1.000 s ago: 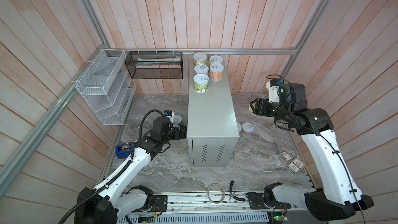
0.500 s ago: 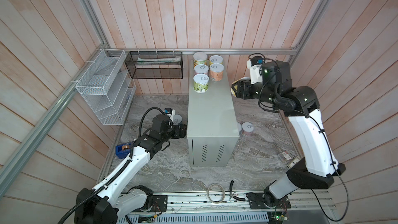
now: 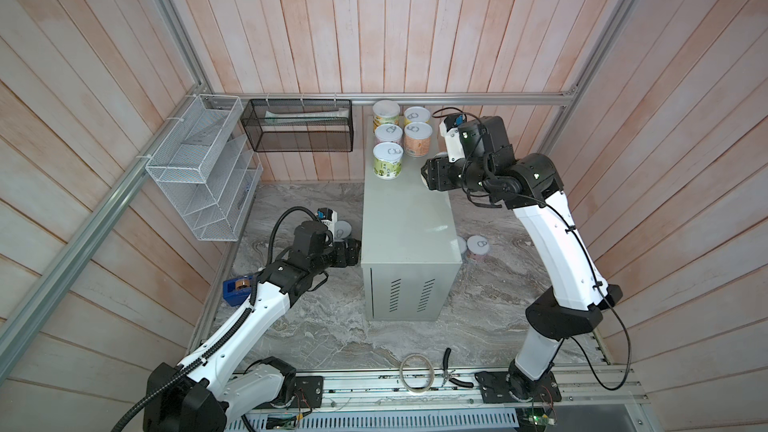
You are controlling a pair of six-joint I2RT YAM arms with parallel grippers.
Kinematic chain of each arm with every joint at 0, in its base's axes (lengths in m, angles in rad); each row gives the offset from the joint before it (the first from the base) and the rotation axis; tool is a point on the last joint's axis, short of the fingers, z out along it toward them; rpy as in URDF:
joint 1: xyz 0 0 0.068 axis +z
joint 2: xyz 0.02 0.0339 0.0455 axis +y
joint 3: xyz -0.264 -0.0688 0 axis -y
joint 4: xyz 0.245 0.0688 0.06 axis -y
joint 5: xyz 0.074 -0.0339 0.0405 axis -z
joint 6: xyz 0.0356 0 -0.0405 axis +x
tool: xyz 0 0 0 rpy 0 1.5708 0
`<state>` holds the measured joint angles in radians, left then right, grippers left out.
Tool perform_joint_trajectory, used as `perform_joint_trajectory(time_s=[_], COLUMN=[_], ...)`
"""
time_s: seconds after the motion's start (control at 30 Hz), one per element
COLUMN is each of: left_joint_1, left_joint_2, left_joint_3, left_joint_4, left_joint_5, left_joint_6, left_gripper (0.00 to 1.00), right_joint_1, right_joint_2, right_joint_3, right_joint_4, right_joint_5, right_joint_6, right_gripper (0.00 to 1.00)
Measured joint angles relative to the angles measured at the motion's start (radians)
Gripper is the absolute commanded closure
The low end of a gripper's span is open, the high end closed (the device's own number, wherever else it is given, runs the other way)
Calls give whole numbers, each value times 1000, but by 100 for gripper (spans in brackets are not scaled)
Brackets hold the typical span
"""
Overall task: Place and organize the canned foods onto the counter
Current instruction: 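Lower the yellow-labelled can beside the orange-labelled can and open the right gripper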
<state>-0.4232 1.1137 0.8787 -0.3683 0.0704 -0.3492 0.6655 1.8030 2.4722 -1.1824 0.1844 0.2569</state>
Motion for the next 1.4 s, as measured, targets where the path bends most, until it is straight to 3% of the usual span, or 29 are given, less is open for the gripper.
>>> perform_joint_trajectory(time_s=[0.43,0.6,0.7,0.83,1.1,1.4], left_joint_1=[0,0,0,0,4,6], left_joint_2=[-18,-26,-26,-26,-26,-26], left_joint_3=[-17,-30,-33,-34,-34,-34], left_joint_4=[2,3,4,6,6,5], left_joint_5=[0,0,0,0,-6,-23], left_joint_6=[-3,-10,-13,-14,-14,-13], left_gripper=[8,8,8,8,7,7], right_joint_1=[18,18,18,18,18,17], right_joint_2=[88,93,97,108,119,122], right_joint_3=[34,48,51,55,66,76], right_joint_4=[2,0,0,8,14,58], right_joint_5=[3,3,2,1,1,0], right_joint_6=[-7,-12,-15,-19,-26,-45], right_gripper=[98,53,38,28,20,19])
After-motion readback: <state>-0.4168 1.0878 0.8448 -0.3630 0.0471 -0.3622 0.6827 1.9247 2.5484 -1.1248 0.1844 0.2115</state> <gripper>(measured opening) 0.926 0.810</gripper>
